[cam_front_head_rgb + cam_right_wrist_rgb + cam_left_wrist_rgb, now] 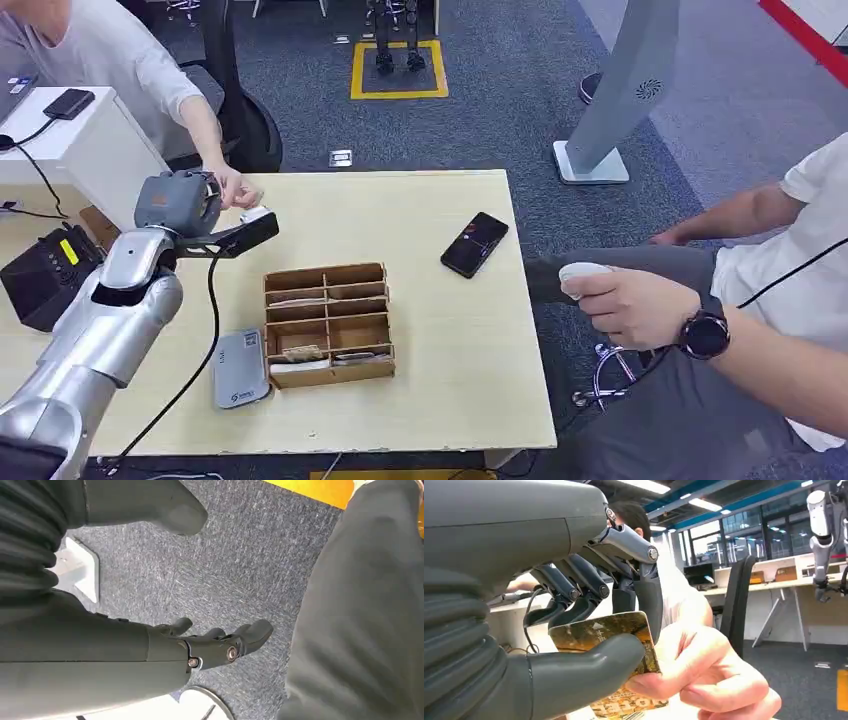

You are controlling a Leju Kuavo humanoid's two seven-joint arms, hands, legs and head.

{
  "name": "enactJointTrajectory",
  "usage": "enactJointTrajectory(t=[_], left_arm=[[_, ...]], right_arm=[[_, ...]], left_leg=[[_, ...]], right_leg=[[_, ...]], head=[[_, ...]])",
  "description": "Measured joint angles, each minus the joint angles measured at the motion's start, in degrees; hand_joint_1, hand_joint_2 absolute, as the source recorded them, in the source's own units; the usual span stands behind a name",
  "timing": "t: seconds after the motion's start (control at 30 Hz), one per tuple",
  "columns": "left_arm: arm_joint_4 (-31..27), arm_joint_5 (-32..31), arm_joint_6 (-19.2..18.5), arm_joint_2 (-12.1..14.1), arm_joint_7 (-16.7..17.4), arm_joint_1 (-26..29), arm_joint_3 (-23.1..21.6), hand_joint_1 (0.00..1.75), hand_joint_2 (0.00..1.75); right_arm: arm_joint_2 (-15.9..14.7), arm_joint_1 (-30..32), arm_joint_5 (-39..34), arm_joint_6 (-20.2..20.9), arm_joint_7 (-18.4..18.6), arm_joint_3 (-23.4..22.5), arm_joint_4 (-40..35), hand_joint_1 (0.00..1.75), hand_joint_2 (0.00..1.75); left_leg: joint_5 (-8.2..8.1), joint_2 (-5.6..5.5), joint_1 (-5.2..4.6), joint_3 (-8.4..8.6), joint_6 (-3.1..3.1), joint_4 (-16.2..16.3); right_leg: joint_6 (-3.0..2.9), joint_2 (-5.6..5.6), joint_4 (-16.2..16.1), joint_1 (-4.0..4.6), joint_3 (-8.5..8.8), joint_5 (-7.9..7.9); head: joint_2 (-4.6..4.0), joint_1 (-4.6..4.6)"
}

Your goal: Pass the card to the sensor for recognition and then transmit it.

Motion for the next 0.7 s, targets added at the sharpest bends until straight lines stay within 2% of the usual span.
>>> enactJointTrajectory(t=[0.27,0.3,0.33,0.37,0.53,0.63,0.7], left_arm=[[1.03,-0.28,0.15,0.00,-0.02,0.17,0.66,1.75,1.75],[1.09,-0.28,0.17,0.00,-0.02,0.20,0.72,1.59,1.75],[1.18,-0.31,0.17,0.00,-0.02,0.21,0.83,0.30,1.75],[1.29,-0.28,0.20,0.00,-0.02,0.21,0.94,0.00,1.75],[1.42,-1.38,2.41,0.02,-0.37,0.53,1.51,0.00,1.75],[1.20,-2.36,6.63,0.81,-1.60,2.26,2.41,0.00,1.75],[0.03,-1.97,10.00,2.26,-2.97,5.35,4.15,0.00,1.75]], right_arm=[[0.00,0.00,0.07,0.00,0.00,0.00,0.00,0.00,1.75],[0.00,0.00,0.07,0.00,0.00,0.00,0.00,0.00,1.75],[0.00,0.00,0.07,0.00,0.00,0.00,0.00,0.00,1.75],[0.00,0.00,0.09,0.00,0.00,0.00,0.00,0.00,1.75],[0.00,-0.01,0.11,0.00,0.00,0.00,0.00,0.00,1.75],[0.00,0.01,0.00,-0.09,-0.15,-0.02,0.02,0.00,1.75],[0.00,0.22,-0.33,-0.26,-0.52,-0.13,0.02,0.00,1.75]], left_leg=[[0.00,0.00,0.00,0.00,0.00,0.00],[0.00,0.00,0.00,0.00,0.00,0.00],[0.00,0.00,0.00,0.00,0.00,0.00],[0.00,0.00,0.00,0.00,0.00,0.00],[0.00,-0.01,0.00,-0.02,0.00,-0.01],[-0.01,0.06,0.00,0.00,-0.01,-0.02],[-0.03,0.24,-0.01,0.06,-0.03,-0.06]], right_leg=[[0.00,0.00,0.00,0.00,0.00,0.00],[0.00,0.00,0.00,0.01,0.00,0.00],[0.00,0.00,0.00,0.01,0.00,0.00],[0.00,0.00,0.00,0.01,0.00,0.00],[0.00,-0.01,0.01,0.00,0.01,0.00],[0.00,0.06,0.03,-0.01,0.02,0.00],[-0.01,0.24,0.05,-0.01,0.01,-0.01]], head=[[0.00,-0.02],[0.00,-0.02],[0.00,-0.02],[0.00,-0.02],[0.00,0.00],[0.00,0.00],[0.00,0.00]])
